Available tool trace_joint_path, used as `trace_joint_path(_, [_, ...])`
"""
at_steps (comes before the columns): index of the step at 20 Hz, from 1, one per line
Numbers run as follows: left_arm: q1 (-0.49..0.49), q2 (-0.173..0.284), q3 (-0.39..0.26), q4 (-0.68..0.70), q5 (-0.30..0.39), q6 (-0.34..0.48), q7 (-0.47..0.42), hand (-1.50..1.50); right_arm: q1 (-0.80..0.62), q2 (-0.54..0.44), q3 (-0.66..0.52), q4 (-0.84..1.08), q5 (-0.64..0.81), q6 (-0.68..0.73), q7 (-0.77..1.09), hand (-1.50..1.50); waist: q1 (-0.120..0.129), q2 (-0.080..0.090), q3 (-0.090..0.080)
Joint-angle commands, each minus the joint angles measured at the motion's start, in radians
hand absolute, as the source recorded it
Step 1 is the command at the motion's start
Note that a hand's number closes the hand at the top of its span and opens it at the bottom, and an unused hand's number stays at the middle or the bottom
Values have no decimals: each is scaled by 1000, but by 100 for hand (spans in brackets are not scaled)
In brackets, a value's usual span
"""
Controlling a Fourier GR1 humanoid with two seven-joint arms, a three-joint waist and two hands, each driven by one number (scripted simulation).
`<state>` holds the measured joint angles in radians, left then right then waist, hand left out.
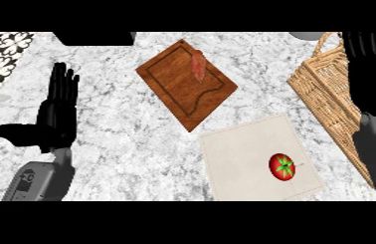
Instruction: Pick the tomato from the placemat and place it in the basket
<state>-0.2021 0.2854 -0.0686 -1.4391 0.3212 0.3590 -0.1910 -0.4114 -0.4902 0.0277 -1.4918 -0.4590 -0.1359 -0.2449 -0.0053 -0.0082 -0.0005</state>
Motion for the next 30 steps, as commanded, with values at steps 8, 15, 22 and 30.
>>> trace_joint_path(8, [47,130,-148,119,-104,-117,193,0,100,162,158,-13,-241,665,-304,150,4,28,19])
trace_joint_path(15, [-37,166,-142,126,-125,-127,350,0,470,61,88,-155,49,624,-547,-150,-33,4,1])
trace_joint_path(22, [10,163,-146,95,-126,-125,327,0,389,-303,-117,-72,332,511,-463,-150,-15,6,0])
trace_joint_path(30, [-33,192,-122,116,-117,-177,355,0,461,-579,-34,-80,545,708,-580,-150,4,11,1])
